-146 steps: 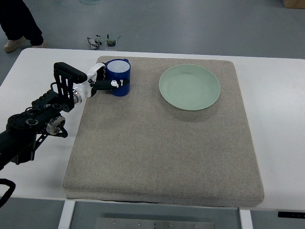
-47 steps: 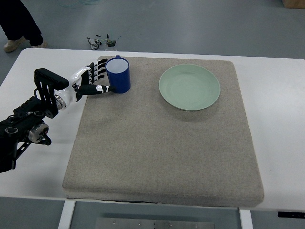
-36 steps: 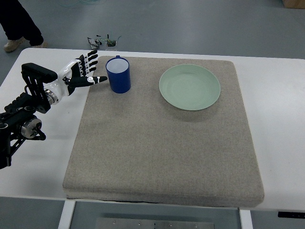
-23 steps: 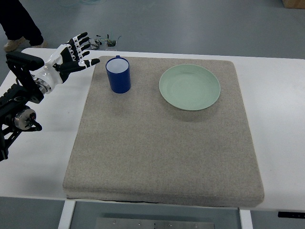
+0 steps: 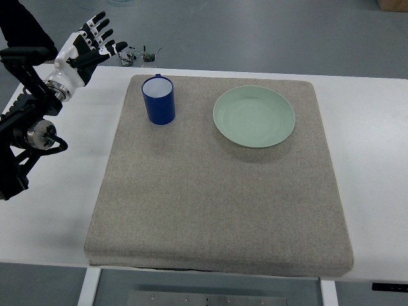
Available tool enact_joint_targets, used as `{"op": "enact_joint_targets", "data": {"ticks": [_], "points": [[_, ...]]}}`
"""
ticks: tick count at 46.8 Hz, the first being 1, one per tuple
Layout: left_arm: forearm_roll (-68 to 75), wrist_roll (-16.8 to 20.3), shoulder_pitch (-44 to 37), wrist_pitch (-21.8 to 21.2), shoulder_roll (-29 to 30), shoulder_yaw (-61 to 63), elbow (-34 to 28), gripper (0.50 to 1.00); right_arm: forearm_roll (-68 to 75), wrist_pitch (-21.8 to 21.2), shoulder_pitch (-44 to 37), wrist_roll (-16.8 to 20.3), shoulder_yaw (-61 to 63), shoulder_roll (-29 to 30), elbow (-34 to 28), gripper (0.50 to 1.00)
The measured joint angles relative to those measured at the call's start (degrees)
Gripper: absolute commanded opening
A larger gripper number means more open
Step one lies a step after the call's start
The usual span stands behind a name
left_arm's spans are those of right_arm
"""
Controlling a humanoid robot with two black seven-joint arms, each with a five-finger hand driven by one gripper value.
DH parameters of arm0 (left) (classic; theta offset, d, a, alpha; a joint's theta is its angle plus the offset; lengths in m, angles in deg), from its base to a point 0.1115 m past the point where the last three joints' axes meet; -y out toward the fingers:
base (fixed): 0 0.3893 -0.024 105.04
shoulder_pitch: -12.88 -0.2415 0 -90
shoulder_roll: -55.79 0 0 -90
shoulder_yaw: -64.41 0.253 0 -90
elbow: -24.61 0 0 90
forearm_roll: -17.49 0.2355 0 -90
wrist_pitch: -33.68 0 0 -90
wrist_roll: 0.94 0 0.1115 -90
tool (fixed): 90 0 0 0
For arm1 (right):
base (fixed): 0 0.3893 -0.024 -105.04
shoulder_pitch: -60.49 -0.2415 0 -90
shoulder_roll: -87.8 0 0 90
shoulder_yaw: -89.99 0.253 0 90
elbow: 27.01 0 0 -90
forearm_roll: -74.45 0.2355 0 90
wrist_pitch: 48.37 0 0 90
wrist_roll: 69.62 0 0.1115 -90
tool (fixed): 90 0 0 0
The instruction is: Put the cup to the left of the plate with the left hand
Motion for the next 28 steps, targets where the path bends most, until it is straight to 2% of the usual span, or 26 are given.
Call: {"op": "enact_joint_targets", "data": {"ticks": [7,17,28], "points": [[-7.22,-2.22,3.29,-0.3,-2.93,0.02,-5.09,0.996,0.0,0.0,0.04,0.01,0.0,0.0,0.01,0.934],[-18.91,-7.96,5.56,-3.0,-5.97,0.03,-9.35,0.996,0.0,0.0,0.04,0.01,0.0,0.0,0.0,0.934],[-31.04,-8.37,6.36,-1.74,-6.46,-0.15,-10.38,0.996,0.0,0.0,0.04,0.01,0.0,0.0,0.01,0.934]]}}
